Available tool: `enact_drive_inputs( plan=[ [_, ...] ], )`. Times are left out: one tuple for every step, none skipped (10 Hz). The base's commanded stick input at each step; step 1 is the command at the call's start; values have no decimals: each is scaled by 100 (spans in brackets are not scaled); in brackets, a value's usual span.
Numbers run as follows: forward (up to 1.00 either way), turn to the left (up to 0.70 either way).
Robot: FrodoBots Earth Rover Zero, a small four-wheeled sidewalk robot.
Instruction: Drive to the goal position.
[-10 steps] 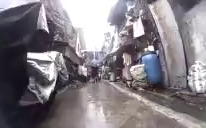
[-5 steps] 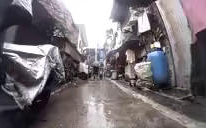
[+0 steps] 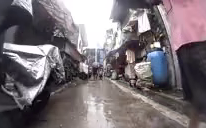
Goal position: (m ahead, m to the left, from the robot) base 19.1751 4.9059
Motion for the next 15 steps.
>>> enact_drive_inputs(
  plan=[
    [99,0],
    [99,0],
    [99,0],
    [99,0],
    [99,0],
    [99,0],
    [99,0],
    [99,26],
    [99,11],
    [99,0],
    [99,0],
    [99,0],
    [99,0],
    [99,0],
    [99,24]
  ],
)
